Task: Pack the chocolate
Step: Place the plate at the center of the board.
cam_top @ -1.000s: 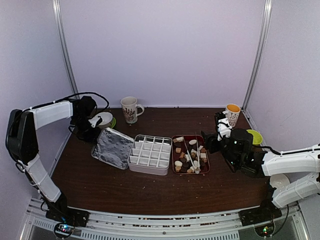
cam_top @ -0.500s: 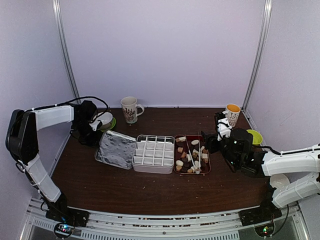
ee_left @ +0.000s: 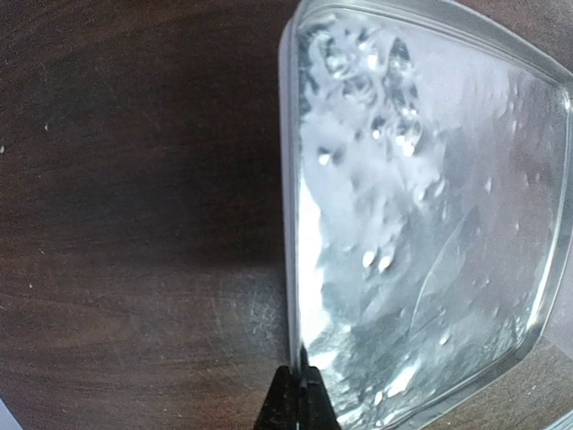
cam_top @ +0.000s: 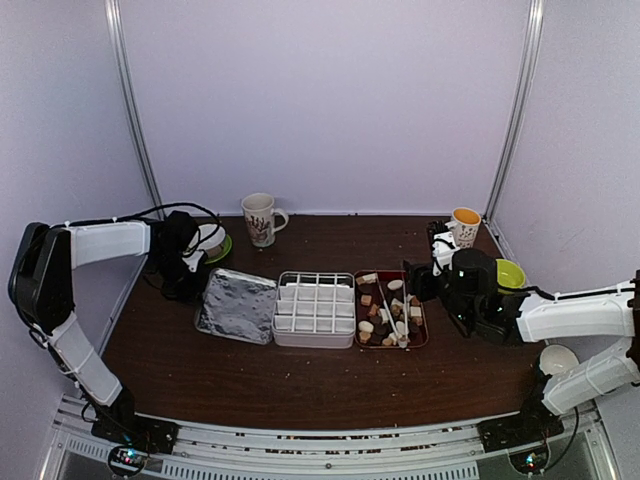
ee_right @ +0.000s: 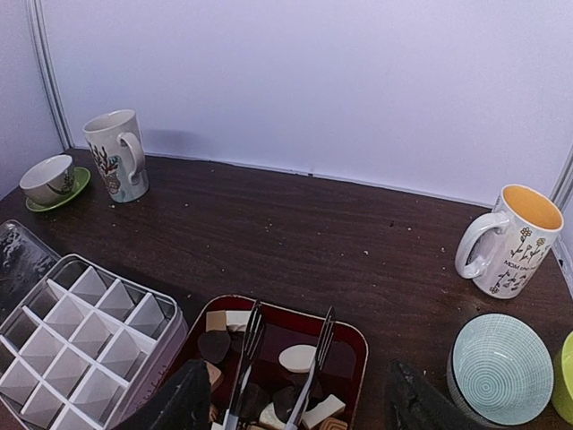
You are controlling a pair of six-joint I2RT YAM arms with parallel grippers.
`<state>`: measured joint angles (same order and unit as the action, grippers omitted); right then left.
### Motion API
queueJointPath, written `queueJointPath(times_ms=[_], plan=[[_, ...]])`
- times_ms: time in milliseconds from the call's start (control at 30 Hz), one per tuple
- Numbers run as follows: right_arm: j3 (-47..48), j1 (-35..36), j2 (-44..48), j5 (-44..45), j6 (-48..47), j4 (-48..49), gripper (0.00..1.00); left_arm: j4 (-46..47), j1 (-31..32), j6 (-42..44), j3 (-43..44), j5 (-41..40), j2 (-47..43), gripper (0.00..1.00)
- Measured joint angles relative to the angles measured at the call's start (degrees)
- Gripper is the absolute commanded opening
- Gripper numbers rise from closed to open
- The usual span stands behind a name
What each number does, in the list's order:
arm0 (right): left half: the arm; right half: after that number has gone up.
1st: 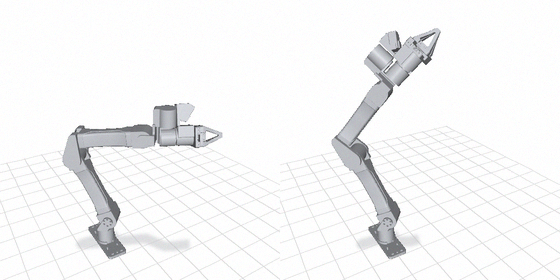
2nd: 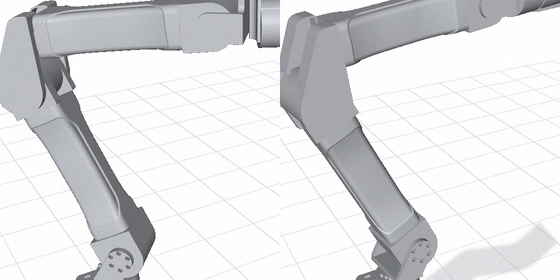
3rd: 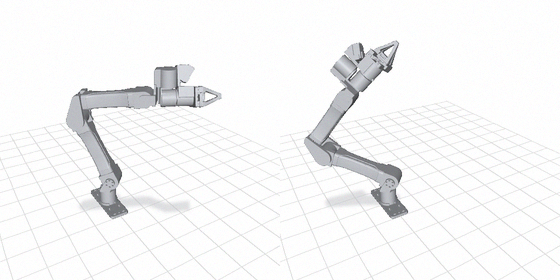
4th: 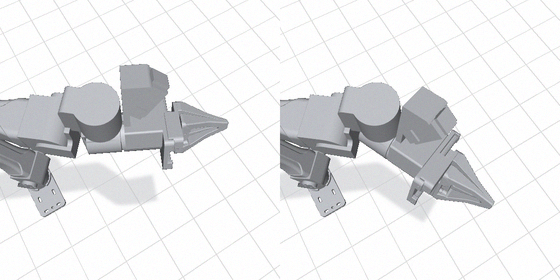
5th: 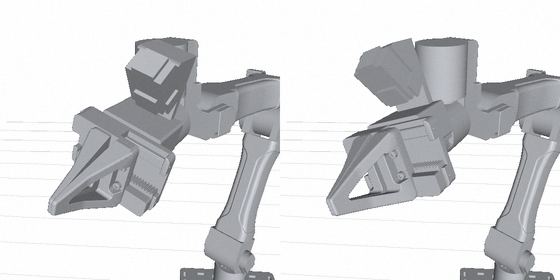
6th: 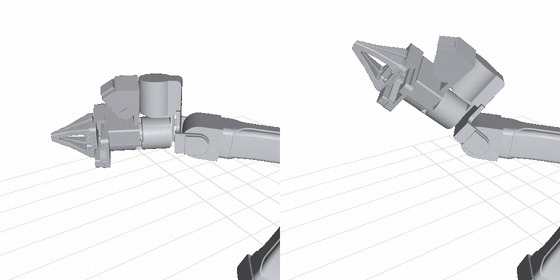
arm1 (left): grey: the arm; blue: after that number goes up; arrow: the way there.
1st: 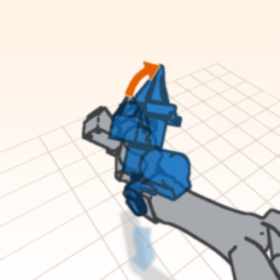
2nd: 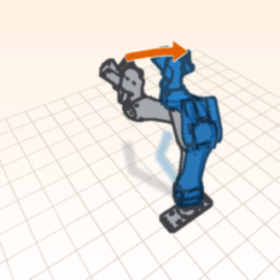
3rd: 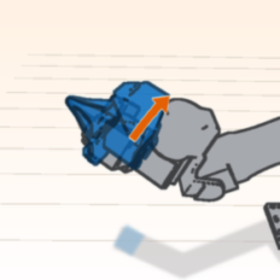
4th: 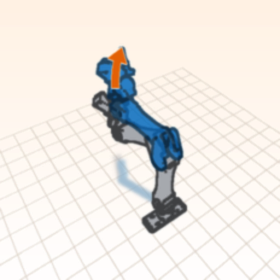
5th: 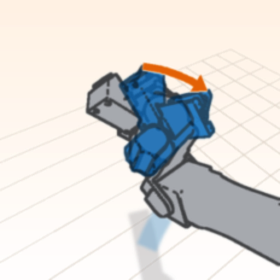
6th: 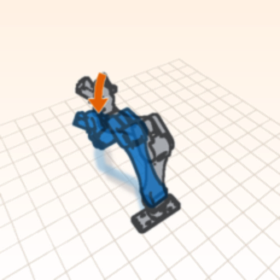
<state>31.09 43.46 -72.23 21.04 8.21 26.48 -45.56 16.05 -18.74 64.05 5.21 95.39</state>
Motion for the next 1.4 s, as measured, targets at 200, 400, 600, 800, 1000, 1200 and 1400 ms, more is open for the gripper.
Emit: queueJointPath(times_ms=[200, 400, 600, 800, 1000, 1200, 1400], plan=[[0.00, -0.13, 0.00, -0.52, 0.17, -0.15, 0.67, 1.46, 0.70, -0.94, -0.48, -2.51, -0.04, 0.30], [0.00, -0.15, 0.00, -0.55, 0.15, -0.15, 0.67, 4.57, 0.94, -2.08, -1.20, -5.09, -0.04, 0.56], [0.00, -0.17, 0.00, -0.61, 0.13, -0.15, 0.68, 5.46, 0.94, -2.12, -2.67, -5.42, -0.57, 0.78], [0.00, -0.24, 0.00, -1.20, 0.13, -0.15, 0.68, 5.44, 0.94, -1.97, -3.13, -6.10, -4.24, 0.92], [0.00, -0.24, 0.00, -1.97, 0.13, -0.15, 0.68, 8.57, 0.94, -1.66, -5.75, -6.91, -10.82, 0.98], [0.00, -0.24, 0.00, -2.23, 0.13, -0.15, 0.69, 14.19, 0.94, -0.46, -10.38, -7.63, -19.30, 0.98], [0.15, -0.26, -0.42, -2.25, 0.11, -0.28, 0.69, 20.70, 0.94, 1.62, -14.40, -10.16, -29.22, 0.98]])
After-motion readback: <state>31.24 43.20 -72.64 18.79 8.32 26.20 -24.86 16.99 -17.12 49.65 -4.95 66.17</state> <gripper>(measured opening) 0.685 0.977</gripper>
